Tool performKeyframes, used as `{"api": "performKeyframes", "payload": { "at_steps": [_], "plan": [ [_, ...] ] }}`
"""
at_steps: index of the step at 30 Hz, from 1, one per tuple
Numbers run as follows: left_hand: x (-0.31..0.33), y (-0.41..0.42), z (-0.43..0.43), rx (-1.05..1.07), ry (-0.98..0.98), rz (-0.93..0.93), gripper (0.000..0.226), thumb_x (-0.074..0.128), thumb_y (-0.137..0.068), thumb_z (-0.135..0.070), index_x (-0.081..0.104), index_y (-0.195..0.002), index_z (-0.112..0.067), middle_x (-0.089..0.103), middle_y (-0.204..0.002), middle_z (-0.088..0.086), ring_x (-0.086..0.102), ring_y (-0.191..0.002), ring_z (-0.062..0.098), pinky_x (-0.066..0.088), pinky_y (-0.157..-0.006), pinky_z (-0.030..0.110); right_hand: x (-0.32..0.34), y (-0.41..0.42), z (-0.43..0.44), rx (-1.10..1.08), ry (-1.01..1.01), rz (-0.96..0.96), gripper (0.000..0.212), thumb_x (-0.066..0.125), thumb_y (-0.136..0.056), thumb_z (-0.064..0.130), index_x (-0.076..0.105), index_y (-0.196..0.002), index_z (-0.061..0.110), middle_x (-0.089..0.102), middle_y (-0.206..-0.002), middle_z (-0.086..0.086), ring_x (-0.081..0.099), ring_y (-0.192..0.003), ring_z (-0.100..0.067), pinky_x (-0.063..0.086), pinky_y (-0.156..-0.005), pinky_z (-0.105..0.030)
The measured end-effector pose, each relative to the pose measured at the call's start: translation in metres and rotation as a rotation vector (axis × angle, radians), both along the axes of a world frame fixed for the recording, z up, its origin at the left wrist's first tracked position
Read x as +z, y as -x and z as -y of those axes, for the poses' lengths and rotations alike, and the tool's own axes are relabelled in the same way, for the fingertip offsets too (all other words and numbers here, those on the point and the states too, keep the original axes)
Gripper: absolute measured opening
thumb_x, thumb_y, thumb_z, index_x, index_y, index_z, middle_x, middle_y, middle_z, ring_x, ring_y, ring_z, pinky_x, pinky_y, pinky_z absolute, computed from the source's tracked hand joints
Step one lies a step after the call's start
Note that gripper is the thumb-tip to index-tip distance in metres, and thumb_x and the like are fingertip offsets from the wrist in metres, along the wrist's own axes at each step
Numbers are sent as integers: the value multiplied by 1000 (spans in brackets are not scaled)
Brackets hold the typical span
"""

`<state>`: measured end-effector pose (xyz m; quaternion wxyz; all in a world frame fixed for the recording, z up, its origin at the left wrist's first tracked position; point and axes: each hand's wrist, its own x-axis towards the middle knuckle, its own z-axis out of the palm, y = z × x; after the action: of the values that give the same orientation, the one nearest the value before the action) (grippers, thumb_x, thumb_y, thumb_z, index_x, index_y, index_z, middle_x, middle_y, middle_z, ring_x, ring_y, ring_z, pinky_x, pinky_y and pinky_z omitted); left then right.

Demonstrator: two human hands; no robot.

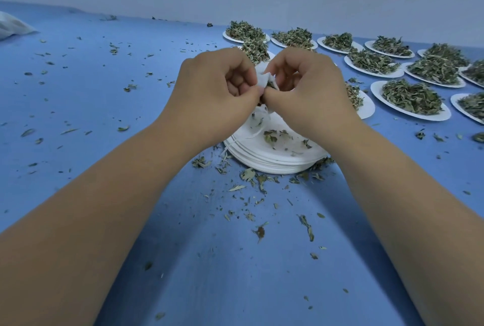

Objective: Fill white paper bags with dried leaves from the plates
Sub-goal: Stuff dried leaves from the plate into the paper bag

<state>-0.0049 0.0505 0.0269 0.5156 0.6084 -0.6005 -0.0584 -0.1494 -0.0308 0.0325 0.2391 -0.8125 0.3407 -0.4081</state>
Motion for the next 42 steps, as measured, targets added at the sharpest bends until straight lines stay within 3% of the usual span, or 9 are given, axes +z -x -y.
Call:
{"api": "performKeyframes", "payload": {
  "at_steps": [4,8,13,17,22,28,31,35,42],
  "plan": [
    [6,5,-4,-156,30,-128,12,81,-82,-10,68,-81,-12,69,-72,10,68,-68,31,59,-67,46,0,2,4,-18,15,-43,15,69,-75,11,59,-72,22,54,-62,9,44,-53,0,35,-51,-10],
    [10,6,-7,-262,28,-195,22,80,-83,-6,61,-87,2,67,-73,18,69,-64,33,61,-67,48,2,3,3,-61,23,-3,19,64,-67,12,52,-64,25,46,-54,14,43,-50,1,32,-48,-9],
    [11,3,-6,-222,50,-203,21,76,-82,-14,63,-94,-2,68,-79,16,67,-75,36,59,-72,50,4,6,2,-84,63,41,19,72,-75,24,54,-78,25,52,-66,11,47,-57,0,36,-52,-10],
    [5,-3,-2,-73,24,-157,12,75,-87,-15,65,-92,-13,67,-81,8,66,-81,33,59,-74,48,4,5,-1,-44,43,27,21,77,-76,24,57,-81,29,61,-76,9,57,-60,-3,38,-52,-9],
    [4,-9,0,-13,-62,-187,30,82,-75,-30,63,-97,-25,65,-89,-9,73,-74,16,60,-76,37,4,4,-3,22,-88,41,24,82,-77,23,59,-82,29,64,-86,10,69,-70,-14,36,-48,-9],
    [2,-8,0,109,-77,-56,23,71,-80,-20,60,-97,-30,66,-88,-6,69,-69,13,54,-69,26,7,4,-7,122,-209,129,30,81,-80,6,64,-92,26,66,-98,1,67,-67,-13,39,-49,-8],
    [4,-9,-1,178,-34,7,24,67,-79,-20,59,-100,-29,63,-91,-10,64,-70,12,49,-64,22,7,2,-11,234,-280,224,31,80,-79,-1,67,-97,20,66,-102,-2,65,-68,-15,50,-62,-15],
    [4,-10,-1,128,-80,4,23,65,-79,-25,57,-100,-34,63,-99,-16,57,-68,0,43,-60,21,6,0,-12,315,-290,267,31,78,-81,-7,68,-100,15,67,-104,-10,64,-71,-19,61,-84,-35],
    [1,-14,2,172,-57,-27,17,66,-77,-17,62,-89,-29,65,-88,-12,60,-65,8,46,-58,24,6,1,-10,407,-449,372,36,70,-84,-14,64,-107,14,78,-88,0,67,-76,-14,48,-64,-21]
  ]
}}
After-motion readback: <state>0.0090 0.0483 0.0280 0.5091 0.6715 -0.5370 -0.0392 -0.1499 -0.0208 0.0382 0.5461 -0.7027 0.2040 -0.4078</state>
